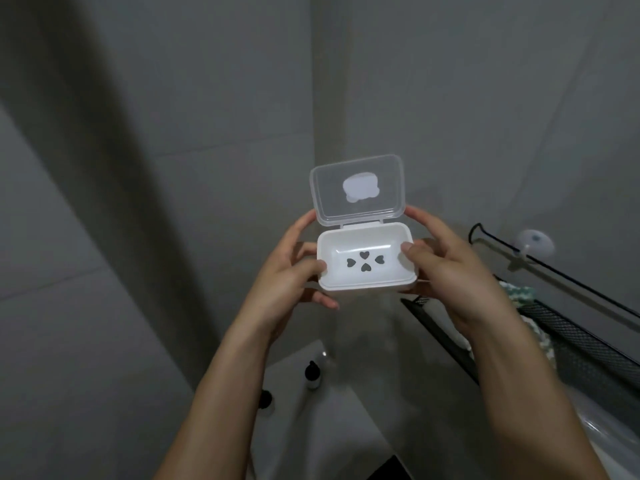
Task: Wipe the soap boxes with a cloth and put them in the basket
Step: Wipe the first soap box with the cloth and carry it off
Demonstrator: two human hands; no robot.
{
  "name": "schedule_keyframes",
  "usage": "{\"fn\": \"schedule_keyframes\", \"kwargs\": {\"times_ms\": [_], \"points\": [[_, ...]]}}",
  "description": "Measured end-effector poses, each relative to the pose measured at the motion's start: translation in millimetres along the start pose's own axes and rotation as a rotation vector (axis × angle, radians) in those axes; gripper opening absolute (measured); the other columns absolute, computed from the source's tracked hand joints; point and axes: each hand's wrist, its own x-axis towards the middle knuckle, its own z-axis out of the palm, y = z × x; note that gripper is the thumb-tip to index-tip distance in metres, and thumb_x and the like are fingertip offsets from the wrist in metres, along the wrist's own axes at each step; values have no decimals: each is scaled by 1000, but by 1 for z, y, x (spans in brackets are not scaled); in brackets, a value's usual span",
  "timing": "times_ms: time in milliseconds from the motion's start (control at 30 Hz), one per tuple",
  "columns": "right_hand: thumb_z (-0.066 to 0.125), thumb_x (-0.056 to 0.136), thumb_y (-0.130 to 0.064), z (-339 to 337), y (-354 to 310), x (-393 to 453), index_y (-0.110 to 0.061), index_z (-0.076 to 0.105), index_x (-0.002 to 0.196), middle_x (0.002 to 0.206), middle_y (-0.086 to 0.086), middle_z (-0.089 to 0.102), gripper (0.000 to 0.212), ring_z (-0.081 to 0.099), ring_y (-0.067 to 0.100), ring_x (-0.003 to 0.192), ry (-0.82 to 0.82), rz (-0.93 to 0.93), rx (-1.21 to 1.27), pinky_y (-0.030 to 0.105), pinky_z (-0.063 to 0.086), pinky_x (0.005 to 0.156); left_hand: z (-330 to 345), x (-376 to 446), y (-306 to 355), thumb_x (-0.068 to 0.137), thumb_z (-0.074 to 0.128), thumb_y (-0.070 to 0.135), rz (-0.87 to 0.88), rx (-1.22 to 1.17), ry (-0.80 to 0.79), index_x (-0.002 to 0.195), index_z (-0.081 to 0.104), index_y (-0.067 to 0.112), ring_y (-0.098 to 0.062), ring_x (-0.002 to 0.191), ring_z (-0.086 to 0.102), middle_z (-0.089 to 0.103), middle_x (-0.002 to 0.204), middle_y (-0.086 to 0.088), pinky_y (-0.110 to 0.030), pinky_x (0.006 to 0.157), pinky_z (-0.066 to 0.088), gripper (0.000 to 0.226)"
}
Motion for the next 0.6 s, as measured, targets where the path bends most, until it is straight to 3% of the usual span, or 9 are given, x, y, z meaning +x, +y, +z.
{"fn": "schedule_keyframes", "kwargs": {"times_ms": [133, 300, 433, 533, 600], "points": [[50, 101, -7, 26, 7, -7, -45, 58, 126, 83, 5, 66, 46, 67, 10, 72, -138, -1, 17, 24, 55, 56, -18, -43, -3, 79, 51, -2, 8, 1, 147, 141, 47, 39, -24, 74, 66, 67, 94, -3, -38, 55, 56, 75], [50, 100, -5, 64, 14, -22, -45, 57, 128, 72, -5, 64, 49, 64, 13, 72, -302, 13, 0, 33, 57, 65, -42, -97, -4, 77, 51, -6, 8, 14, 325, 139, 48, 36, -26, 76, 64, 66, 94, -7, -37, 53, 56, 75], [51, 98, -1, 101, 16, -34, -48, 60, 120, 79, -4, 64, 53, 66, 10, 70, -407, 3, 19, 29, 56, 58, -63, -139, -1, 84, 48, -13, 28, 38, 448, 136, 48, 33, -26, 77, 66, 66, 98, -10, -37, 52, 55, 69], [52, 98, -2, 130, 14, -46, -45, 60, 123, 83, -13, 68, 51, 68, 5, 71, -500, 0, 32, 25, 54, 56, -78, -172, 3, 78, 54, -3, 36, 45, 555, 134, 51, 35, -22, 77, 67, 67, 99, -8, -37, 53, 56, 67], [53, 98, -2, 150, 11, -55, -42, 59, 128, 97, -9, 70, 50, 70, 6, 76, -559, -6, 36, 25, 55, 58, -89, -195, 6, 74, 56, 3, 37, 48, 622, 134, 51, 36, -22, 78, 67, 66, 103, -10, -38, 54, 56, 68]]}}
